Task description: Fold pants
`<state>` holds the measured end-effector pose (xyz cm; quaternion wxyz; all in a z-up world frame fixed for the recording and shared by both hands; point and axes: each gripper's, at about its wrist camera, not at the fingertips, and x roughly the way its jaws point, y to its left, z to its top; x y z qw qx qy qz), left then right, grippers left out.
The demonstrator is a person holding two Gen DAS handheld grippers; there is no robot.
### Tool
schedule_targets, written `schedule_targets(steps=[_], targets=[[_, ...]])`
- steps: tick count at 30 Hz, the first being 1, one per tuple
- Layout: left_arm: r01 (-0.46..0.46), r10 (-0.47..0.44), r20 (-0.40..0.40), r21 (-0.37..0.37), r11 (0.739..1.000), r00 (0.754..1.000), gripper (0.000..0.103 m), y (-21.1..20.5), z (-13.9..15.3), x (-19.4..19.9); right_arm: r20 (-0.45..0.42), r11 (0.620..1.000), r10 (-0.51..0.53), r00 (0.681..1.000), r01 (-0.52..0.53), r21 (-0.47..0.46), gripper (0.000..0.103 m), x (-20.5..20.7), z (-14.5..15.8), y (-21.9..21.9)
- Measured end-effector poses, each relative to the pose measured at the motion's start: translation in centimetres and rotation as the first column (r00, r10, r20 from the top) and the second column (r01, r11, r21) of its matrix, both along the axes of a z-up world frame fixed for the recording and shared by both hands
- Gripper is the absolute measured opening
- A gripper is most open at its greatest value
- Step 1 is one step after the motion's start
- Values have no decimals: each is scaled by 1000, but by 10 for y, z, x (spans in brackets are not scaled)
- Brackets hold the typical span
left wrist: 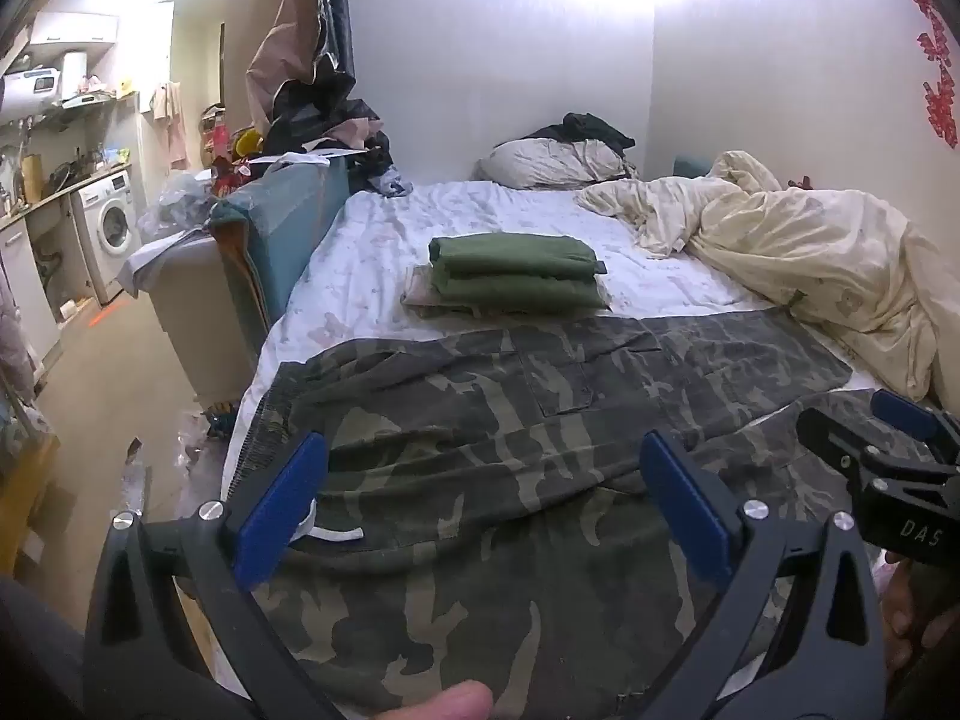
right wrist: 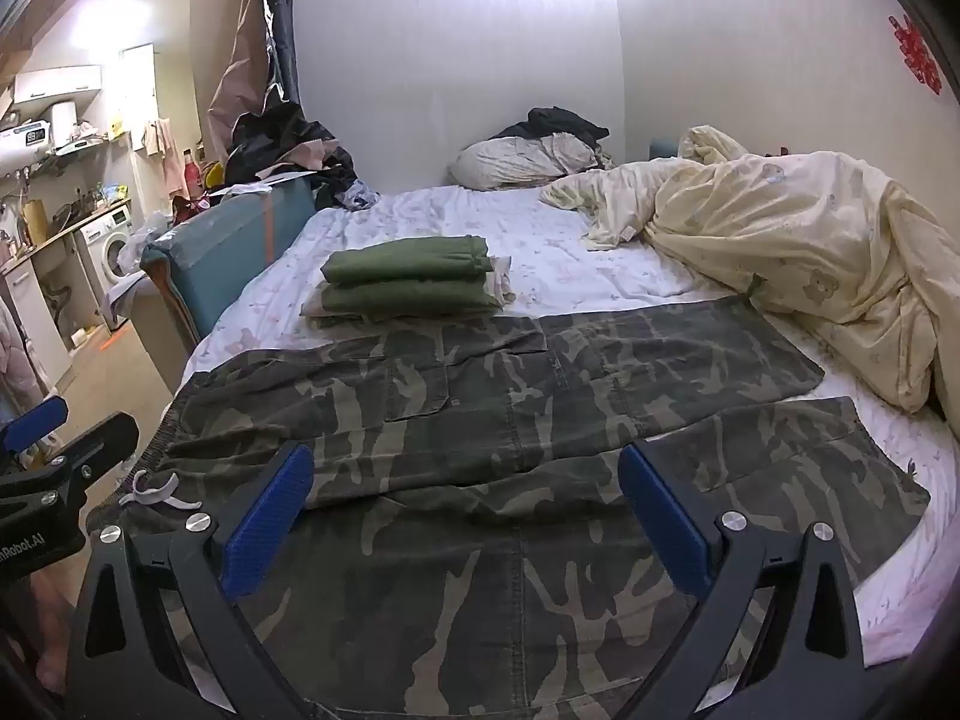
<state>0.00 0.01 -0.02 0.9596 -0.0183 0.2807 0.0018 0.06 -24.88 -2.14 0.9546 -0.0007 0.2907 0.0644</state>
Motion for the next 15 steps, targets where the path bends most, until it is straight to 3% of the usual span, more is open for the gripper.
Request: schedule_targets(steps=[15], targets=[[-2, 2, -9, 9, 1000, 1000, 102, 2, 4, -1, -11, 1000, -5, 1000, 5, 10, 103, 1, -2, -1]])
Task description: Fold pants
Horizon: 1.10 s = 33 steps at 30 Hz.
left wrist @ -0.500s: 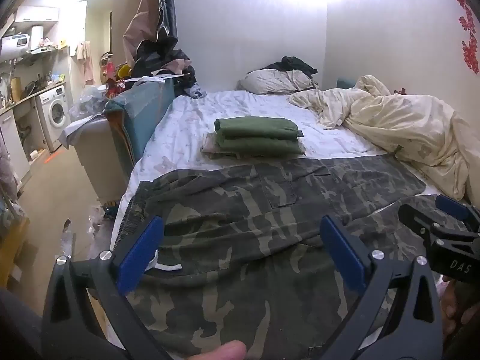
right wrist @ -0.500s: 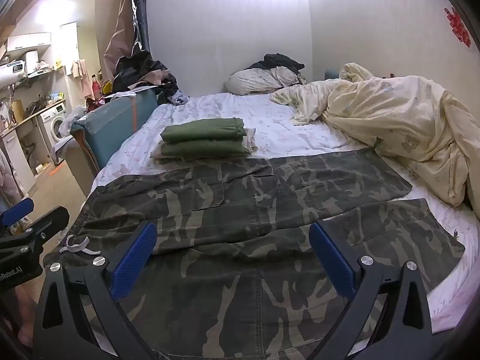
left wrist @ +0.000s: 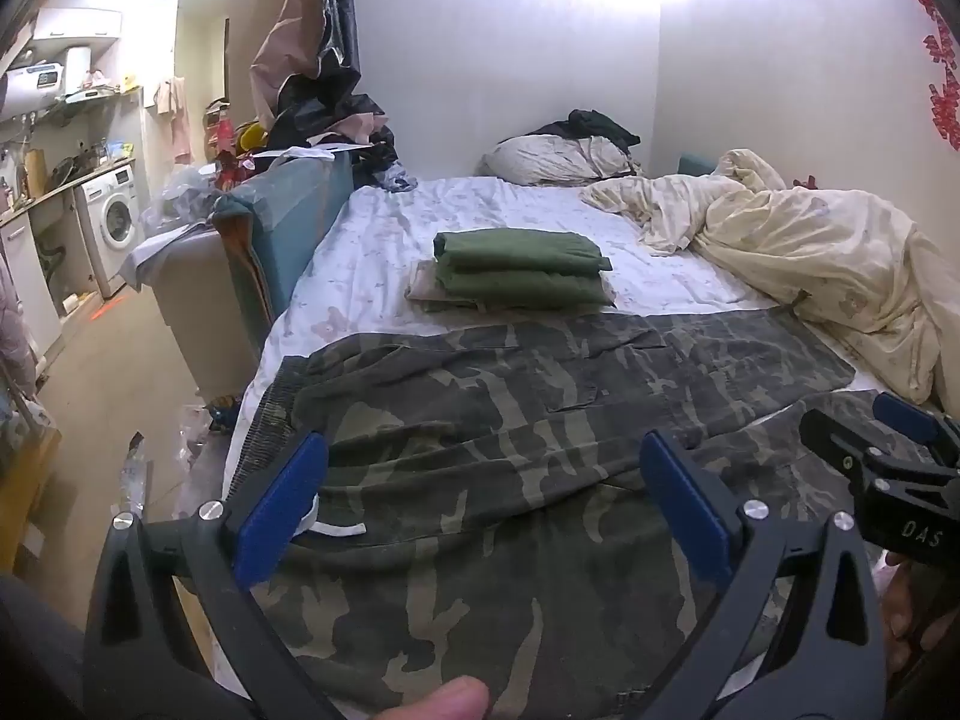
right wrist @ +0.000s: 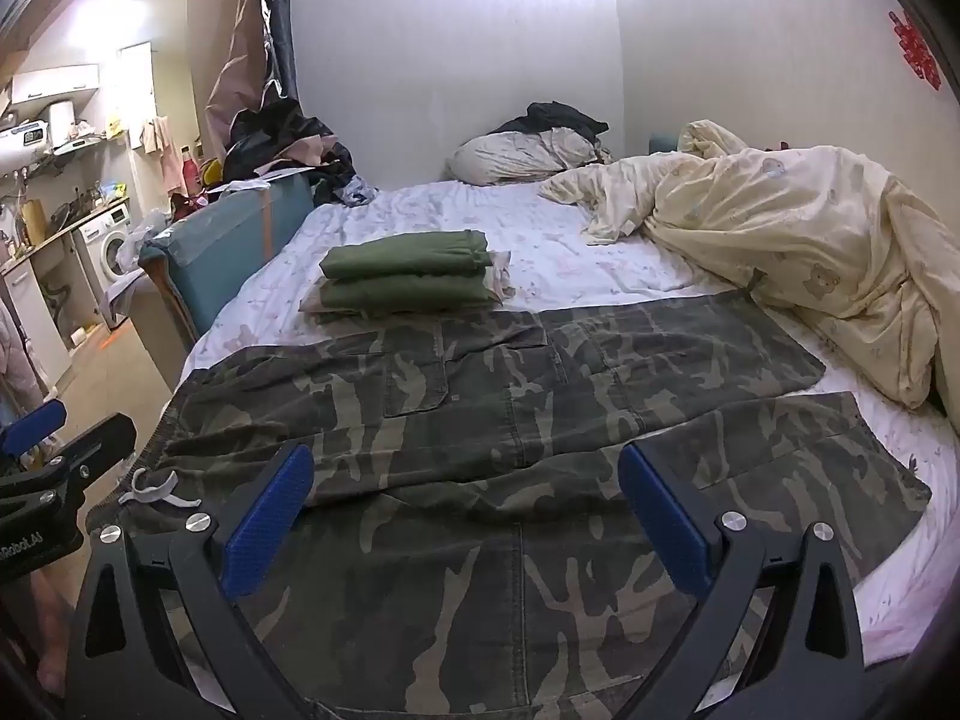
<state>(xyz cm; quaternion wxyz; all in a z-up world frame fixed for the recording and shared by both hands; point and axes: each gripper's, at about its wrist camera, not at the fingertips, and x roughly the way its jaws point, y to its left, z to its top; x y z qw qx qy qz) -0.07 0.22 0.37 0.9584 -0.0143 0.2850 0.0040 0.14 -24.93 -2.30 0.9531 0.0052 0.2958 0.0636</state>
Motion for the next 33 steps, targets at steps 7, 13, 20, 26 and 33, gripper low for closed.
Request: schedule_targets(steps=[7, 13, 20, 26, 33], targets=[[-2, 1, -3, -8, 1000, 1000, 102, 1, -4, 2, -3, 1000, 4, 1000, -4, -1, 103, 1, -2, 1], [-8, 8, 1, -4, 1000, 1000, 102, 4, -6, 0, -5, 1000, 5, 1000, -5, -6, 103, 2, -3, 2], [-7, 7, 0, -2, 1000, 1000, 102, 4, -6, 0, -6, 1000, 6, 1000, -6, -8, 103, 2, -3, 3], [-7, 7, -1, -1, 1000, 1000, 102, 4, -6, 1, -5, 1000, 6, 1000, -6, -10, 103, 2, -2, 4], [-8, 8, -2, -1, 1000, 1000, 102, 3, -6, 1, -5, 1000, 7, 1000, -7, -11, 103, 2, -1, 4]])
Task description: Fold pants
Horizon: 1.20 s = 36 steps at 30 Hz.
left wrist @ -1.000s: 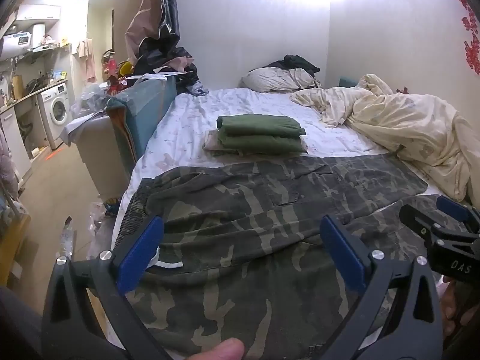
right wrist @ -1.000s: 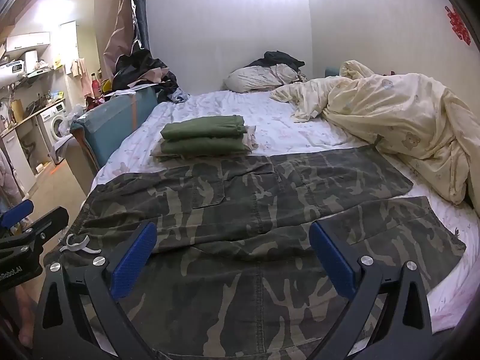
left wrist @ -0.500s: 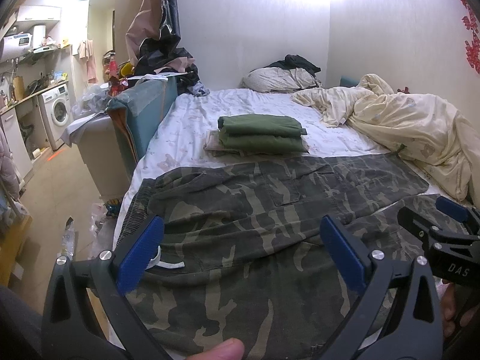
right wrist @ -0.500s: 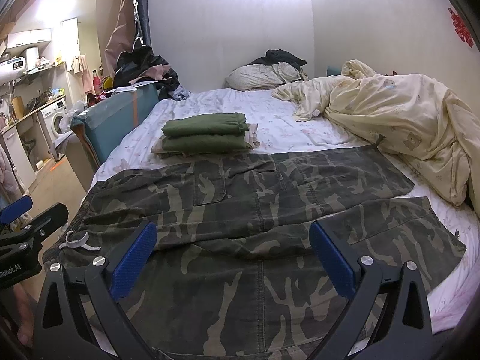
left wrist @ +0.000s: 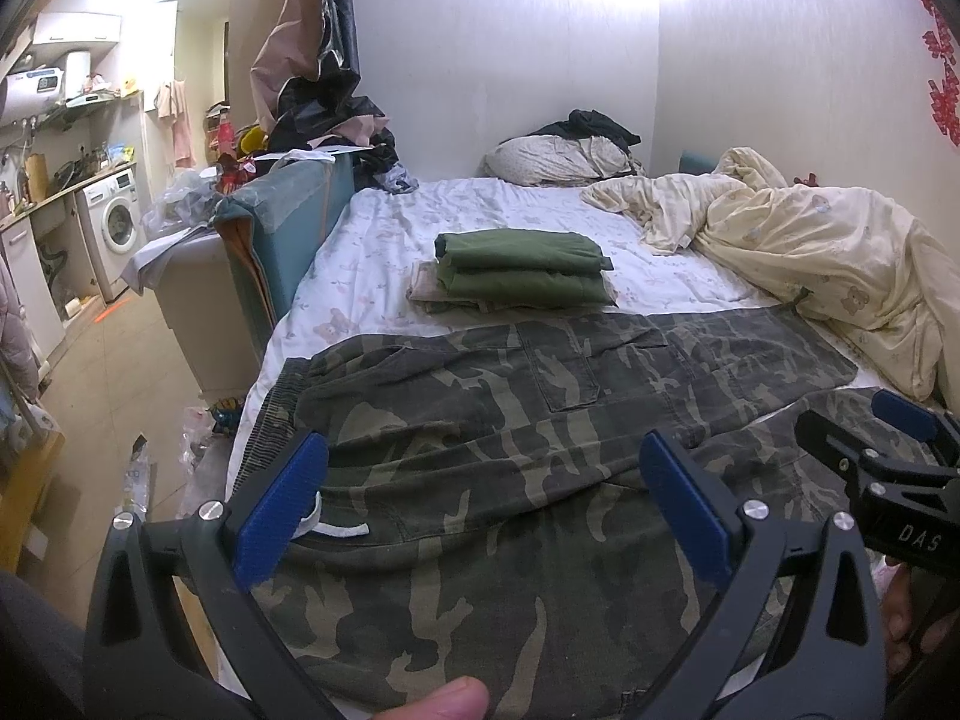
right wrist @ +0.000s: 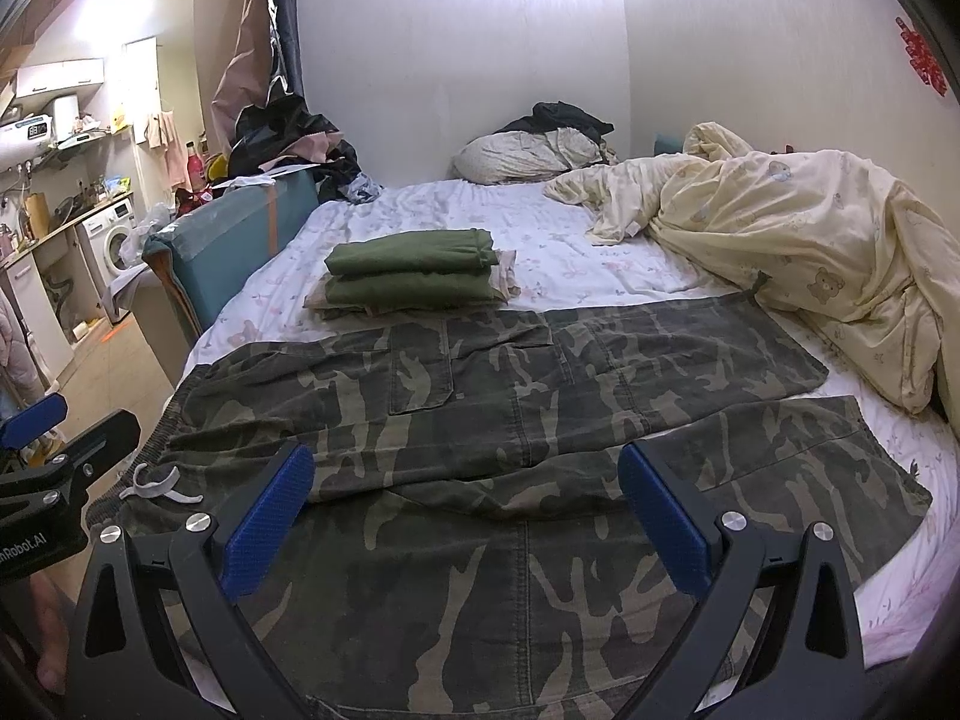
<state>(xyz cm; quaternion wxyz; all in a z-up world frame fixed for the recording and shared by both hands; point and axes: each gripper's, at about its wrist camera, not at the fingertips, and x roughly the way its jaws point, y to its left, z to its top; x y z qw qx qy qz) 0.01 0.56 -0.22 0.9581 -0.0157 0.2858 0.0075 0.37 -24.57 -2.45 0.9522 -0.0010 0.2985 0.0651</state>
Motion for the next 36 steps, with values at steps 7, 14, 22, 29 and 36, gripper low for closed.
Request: schedule_targets(steps=[7, 14, 22, 29, 36], targets=[[-2, 2, 2, 0, 1000, 1000, 102, 3, -1, 1, 2, 1000, 1, 1000, -1, 0, 103, 0, 0, 0], [-1, 1, 3, 2, 1000, 1000, 102, 3, -1, 1, 3, 1000, 0, 1000, 0, -1, 103, -1, 0, 0], [-2, 2, 4, 2, 1000, 1000, 102, 3, -1, 1, 3, 1000, 1, 1000, -1, -1, 103, 0, 1, 0], [-2, 2, 2, 2, 1000, 1000, 102, 3, -1, 1, 4, 1000, 1, 1000, -1, -2, 103, -1, 1, 0], [-2, 2, 5, 2, 1000, 1000, 102, 4, -1, 1, 5, 1000, 0, 1000, 0, -2, 103, 0, 0, 1]])
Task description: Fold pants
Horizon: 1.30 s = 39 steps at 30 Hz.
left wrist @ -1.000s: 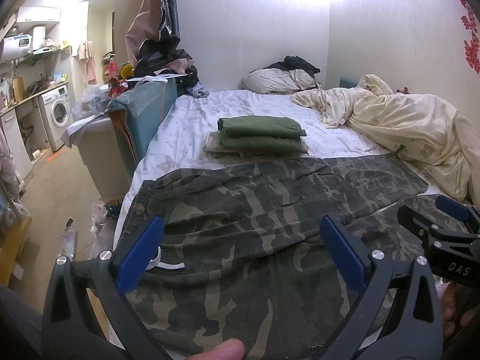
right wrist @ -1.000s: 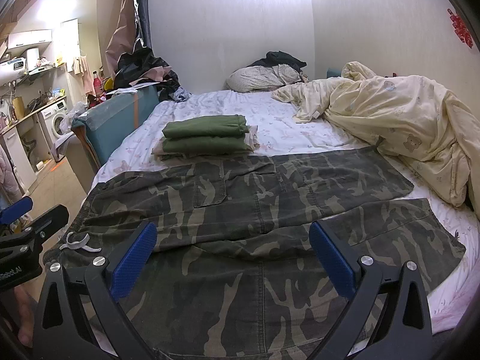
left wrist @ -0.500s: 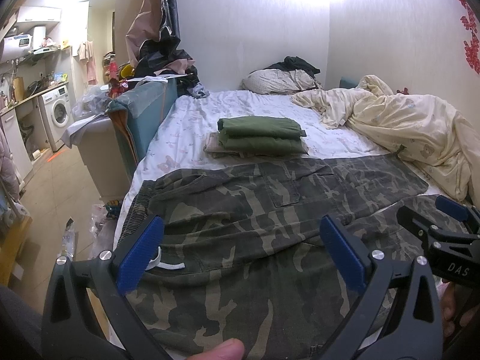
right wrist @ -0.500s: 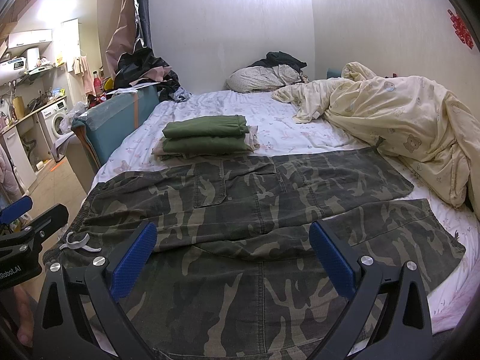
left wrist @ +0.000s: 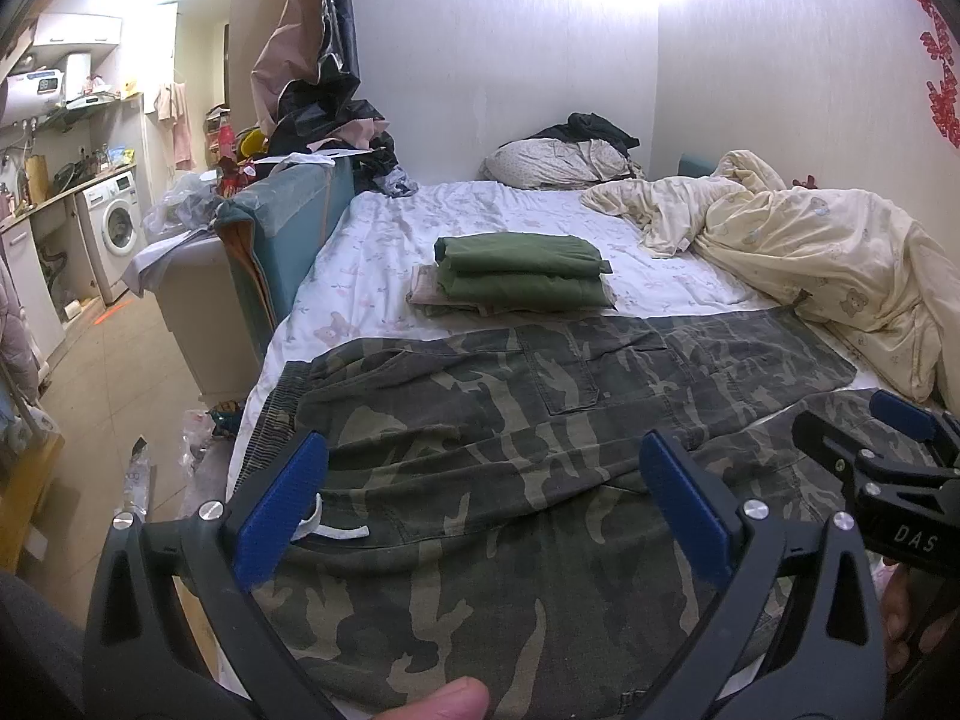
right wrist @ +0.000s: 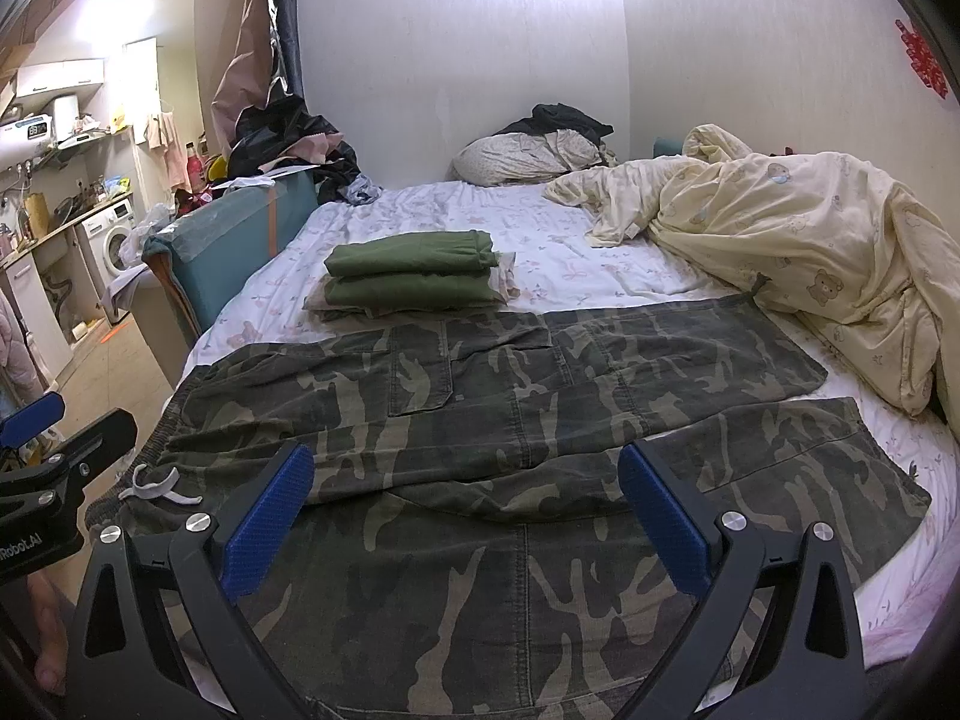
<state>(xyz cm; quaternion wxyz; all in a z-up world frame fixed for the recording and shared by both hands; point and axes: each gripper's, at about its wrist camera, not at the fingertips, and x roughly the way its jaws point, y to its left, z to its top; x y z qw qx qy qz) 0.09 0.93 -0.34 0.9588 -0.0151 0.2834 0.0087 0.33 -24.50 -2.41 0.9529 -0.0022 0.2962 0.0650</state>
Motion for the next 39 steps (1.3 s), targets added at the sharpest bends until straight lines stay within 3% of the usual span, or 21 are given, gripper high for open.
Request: schedule_targets(steps=[11, 16, 19, 21, 24, 27, 29, 33, 35, 37, 39], targets=[[12, -12, -19, 6, 1000, 1000, 102, -2, 1, -1, -5, 1000, 2, 1000, -2, 1, 103, 1, 0, 1], [55, -54, -41, 27, 998, 998, 102, 1, 17, 3, -29, 997, 12, 1000, -10, 72, 103, 6, 4, -3], [50, -51, -71, -8, 999, 996, 102, 11, 21, 9, -18, 996, 22, 1000, -21, 81, 103, 5, 9, -6], [26, -28, -90, -23, 999, 996, 102, 22, 20, 12, -23, 995, 25, 999, -23, 97, 103, 1, 10, -13], [-92, 88, -143, -18, 996, 986, 102, 60, 11, 15, -46, 993, 14, 999, -9, 117, 103, -3, 11, -22], [-206, 201, -217, -5, 978, 955, 102, 100, -5, 18, -13, 998, 26, 1000, -25, 52, 103, -15, 16, -24], [-304, 288, -279, -15, 953, 916, 102, 132, -23, 18, -12, 997, 39, 999, -39, 62, 103, -19, 18, -28], [-489, 403, -432, -104, 866, 807, 99, 187, -72, 14, -58, 989, 51, 997, -42, 140, 103, -13, 18, -33], [-547, 432, -481, -126, 827, 763, 92, 202, -95, 11, -70, 987, 55, 996, -43, 158, 103, -10, 17, -31], [-579, 425, -545, -144, 802, 723, 83, 208, -121, 9, -73, 987, 54, 996, -43, 156, 103, -9, 16, -30], [-593, 391, -599, -178, 786, 699, 78, 206, -142, 13, -76, 988, 52, 996, -40, 148, 103, -8, 16, -30]])
